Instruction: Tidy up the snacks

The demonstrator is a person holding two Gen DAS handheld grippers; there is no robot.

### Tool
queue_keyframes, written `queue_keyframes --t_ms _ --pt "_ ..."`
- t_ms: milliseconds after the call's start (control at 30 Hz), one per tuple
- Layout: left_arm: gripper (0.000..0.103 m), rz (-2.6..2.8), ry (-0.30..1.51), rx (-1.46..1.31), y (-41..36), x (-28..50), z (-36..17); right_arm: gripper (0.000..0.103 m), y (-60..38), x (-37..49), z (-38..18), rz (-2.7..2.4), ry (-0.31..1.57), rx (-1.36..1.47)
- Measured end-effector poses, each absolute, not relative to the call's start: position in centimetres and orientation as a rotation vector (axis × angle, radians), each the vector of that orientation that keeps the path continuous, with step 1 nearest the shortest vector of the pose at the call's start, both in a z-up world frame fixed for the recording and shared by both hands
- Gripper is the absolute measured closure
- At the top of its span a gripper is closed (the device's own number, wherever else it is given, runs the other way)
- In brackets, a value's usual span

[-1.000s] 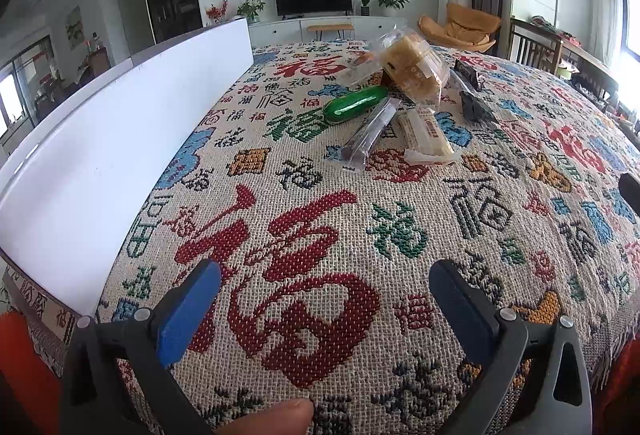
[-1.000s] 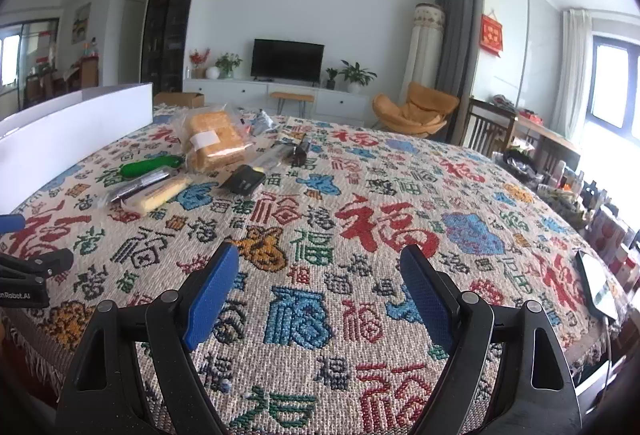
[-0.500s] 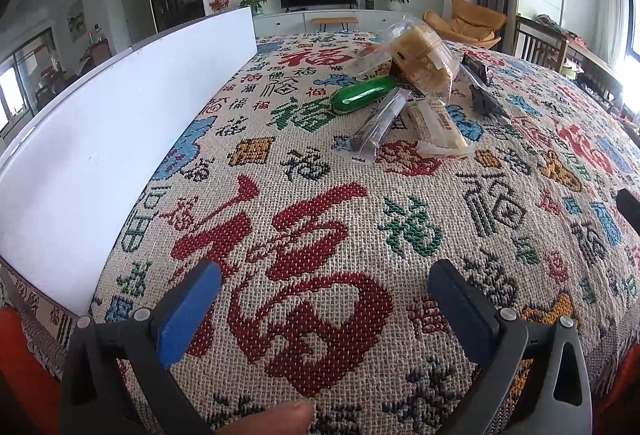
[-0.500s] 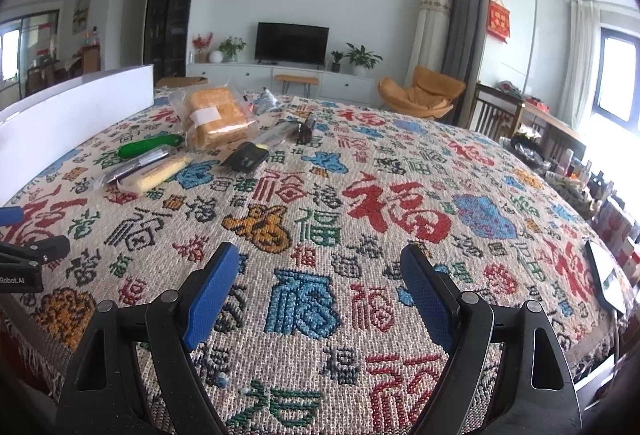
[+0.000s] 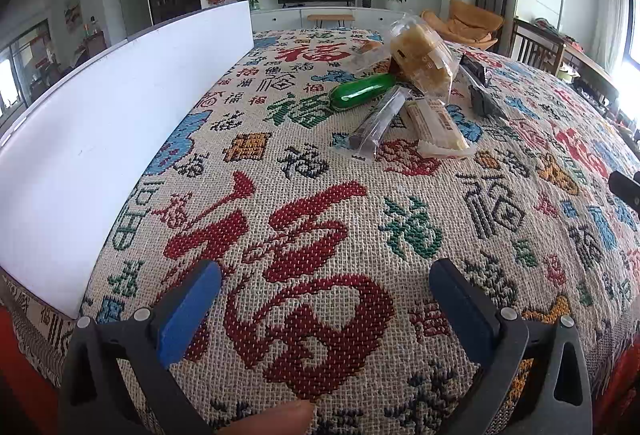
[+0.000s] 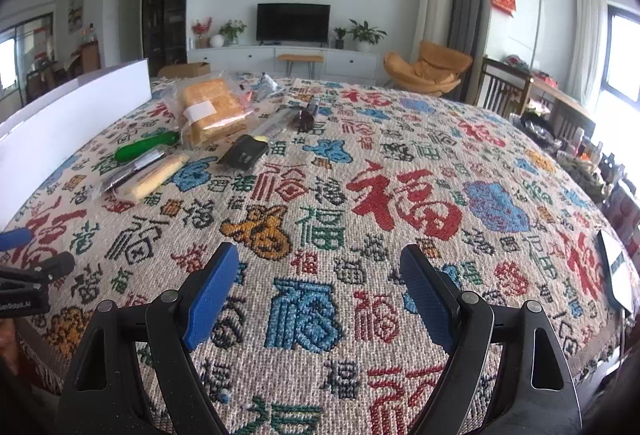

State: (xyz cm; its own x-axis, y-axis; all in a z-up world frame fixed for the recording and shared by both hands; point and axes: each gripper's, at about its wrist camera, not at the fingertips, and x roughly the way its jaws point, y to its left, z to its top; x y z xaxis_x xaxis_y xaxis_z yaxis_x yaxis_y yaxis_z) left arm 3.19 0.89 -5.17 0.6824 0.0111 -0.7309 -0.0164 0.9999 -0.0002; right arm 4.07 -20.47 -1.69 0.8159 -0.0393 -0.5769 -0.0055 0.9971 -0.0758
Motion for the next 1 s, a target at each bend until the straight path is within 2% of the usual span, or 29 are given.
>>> queue_keyframes --t_ms 167,400,767,1000 --pt "0.000 0.012 0.831 -0.008 1.0 3.3 -5.2 0.018 -23.6 7.8 -1.4 -0.058 0.718 -0.013" --pt "0.000 -0.005 0.861 -0.005 1.1 3.7 -5.1 0.018 -27.8 14.1 -4.3 -0.126 0.910 0.014" --pt "0.000 -0.112 0.968 0.015 1.6 4.6 -4.3 0.015 -28.6 14.8 -4.3 -0.115 0.897 0.040" --pt "0.000 -0.256 0.916 -0.059 3.7 12.5 2.2 0.014 -28.7 15.1 -4.4 -0.114 0.897 0.044"
